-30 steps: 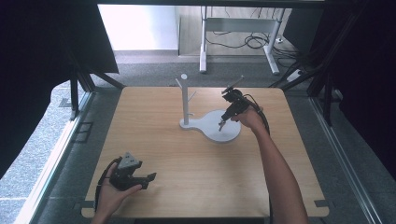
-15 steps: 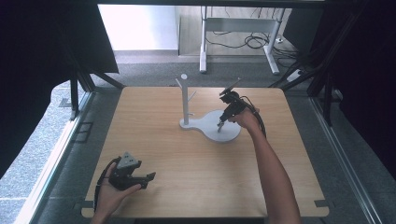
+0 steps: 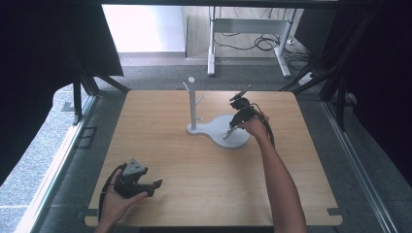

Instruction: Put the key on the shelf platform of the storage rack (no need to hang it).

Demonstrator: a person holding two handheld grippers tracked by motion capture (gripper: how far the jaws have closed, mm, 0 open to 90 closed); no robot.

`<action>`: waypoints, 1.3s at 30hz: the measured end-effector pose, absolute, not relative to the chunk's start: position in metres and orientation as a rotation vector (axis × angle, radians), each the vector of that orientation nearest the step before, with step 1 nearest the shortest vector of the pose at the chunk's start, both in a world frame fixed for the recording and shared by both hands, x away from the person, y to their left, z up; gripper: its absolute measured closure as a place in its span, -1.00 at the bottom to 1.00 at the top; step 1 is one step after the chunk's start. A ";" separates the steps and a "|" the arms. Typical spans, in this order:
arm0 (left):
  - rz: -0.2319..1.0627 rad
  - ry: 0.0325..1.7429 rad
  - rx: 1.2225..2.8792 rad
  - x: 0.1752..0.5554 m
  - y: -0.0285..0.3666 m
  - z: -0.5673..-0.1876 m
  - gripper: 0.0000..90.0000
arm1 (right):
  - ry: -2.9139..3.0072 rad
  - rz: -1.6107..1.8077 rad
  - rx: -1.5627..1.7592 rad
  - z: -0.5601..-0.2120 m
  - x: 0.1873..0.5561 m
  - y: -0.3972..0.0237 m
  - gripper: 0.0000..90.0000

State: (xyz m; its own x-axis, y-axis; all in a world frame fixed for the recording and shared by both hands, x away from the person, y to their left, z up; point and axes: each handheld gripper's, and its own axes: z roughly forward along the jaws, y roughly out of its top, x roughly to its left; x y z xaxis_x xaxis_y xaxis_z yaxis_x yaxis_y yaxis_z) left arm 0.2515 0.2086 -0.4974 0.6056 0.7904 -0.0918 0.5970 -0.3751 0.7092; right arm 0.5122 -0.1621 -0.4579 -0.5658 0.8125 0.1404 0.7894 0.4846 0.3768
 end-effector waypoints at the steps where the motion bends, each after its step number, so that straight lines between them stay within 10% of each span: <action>1: 0.341 1.090 2.105 0.252 0.209 -0.497 -0.42 | 2.657 0.628 1.435 -0.458 0.512 -0.162 0.98; 16: 0.340 1.095 2.115 0.252 0.207 -0.499 -0.42 | 2.630 0.627 1.436 -0.470 0.515 -0.166 0.92; 25: 0.338 1.093 2.115 0.252 0.206 -0.500 -0.42 | 2.589 0.653 1.406 -0.461 0.509 -0.168 0.38; 39: 0.338 1.081 2.125 0.251 0.203 -0.499 -0.42 | 2.587 0.808 1.315 -0.445 0.483 -0.182 0.14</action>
